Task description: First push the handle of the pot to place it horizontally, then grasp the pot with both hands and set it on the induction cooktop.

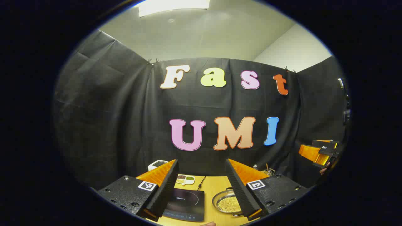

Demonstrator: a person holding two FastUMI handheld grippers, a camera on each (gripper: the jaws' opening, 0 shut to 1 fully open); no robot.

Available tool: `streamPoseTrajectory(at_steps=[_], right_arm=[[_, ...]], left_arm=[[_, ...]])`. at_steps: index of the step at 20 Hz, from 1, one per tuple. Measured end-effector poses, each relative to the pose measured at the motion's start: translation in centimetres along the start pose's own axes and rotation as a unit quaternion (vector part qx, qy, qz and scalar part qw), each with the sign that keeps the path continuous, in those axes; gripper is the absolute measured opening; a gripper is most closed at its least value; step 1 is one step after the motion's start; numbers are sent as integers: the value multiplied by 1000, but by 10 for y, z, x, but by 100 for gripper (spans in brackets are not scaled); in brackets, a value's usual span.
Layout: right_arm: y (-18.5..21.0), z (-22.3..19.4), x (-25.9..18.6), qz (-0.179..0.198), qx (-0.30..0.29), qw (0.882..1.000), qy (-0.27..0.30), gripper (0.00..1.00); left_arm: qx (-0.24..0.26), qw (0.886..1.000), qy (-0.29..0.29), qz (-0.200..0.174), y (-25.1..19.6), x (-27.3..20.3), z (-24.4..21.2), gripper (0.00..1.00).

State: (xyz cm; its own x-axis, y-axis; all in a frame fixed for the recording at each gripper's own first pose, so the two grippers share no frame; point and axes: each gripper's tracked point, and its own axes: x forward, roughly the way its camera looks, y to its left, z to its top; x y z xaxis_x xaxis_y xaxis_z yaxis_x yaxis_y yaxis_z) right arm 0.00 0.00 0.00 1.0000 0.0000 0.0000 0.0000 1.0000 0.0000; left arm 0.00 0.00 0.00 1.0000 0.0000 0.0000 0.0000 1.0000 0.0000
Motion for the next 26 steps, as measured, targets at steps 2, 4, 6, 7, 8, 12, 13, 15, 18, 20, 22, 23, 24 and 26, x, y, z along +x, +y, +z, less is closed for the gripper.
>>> streamPoseTrajectory(at_steps=[2, 4, 6, 7, 8, 12, 13, 15, 18, 20, 22, 23, 24, 26], right_arm=[[-5, 2, -3, -2, 6, 1000, -2, 99], [-10, 2, -5, -2, 10, 1000, -1, 97], [-14, 4, -7, -4, 13, 1000, -1, 97], [-14, 5, -7, -4, 16, 1000, -3, 97], [-14, 5, -6, -3, 18, 1000, -4, 97], [-14, 1, -7, 4, 18, 1000, 1, 97], [-14, 1, -7, 5, 17, 1000, 2, 99], [-14, -2, -7, 9, 15, 1000, 4, 97], [-14, -8, -5, 17, 20, 1000, 14, 99], [-16, -11, -2, 24, 22, 999, 19, 99], [-16, -16, 1, 33, 25, 999, 24, 97], [-16, -21, 2, 40, 27, 998, 28, 97], [-16, -25, 3, 47, 30, 998, 33, 99], [-13, -33, 7, 62, 36, 997, 39, 99]], left_arm=[[2, 1000, 1, -4, -8, 0, 0, 91], [3, 1000, 0, -4, -11, -1, 2, 89], [6, 1000, 0, -5, -14, -2, 2, 89], [8, 1000, 0, -5, -15, -3, 2, 89], [11, 1000, 0, -4, -16, -3, 3, 89], [10, 1000, 4, -3, -20, -5, 0, 91], [10, 1000, 4, -2, -21, -3, -1, 91], [11, 1000, 8, -2, -23, -4, -3, 91], [12, 1000, 10, 2, -26, -3, -4, 91], [12, 1000, 12, 8, -28, -6, -5, 91], [12, 1000, 14, 16, -29, -8, -7, 91], [13, 1000, 18, 21, -31, -9, -10, 91], [13, 999, 20, 25, -32, -11, -12, 91], [18, 999, 20, 36, -35, -13, -14, 90]])
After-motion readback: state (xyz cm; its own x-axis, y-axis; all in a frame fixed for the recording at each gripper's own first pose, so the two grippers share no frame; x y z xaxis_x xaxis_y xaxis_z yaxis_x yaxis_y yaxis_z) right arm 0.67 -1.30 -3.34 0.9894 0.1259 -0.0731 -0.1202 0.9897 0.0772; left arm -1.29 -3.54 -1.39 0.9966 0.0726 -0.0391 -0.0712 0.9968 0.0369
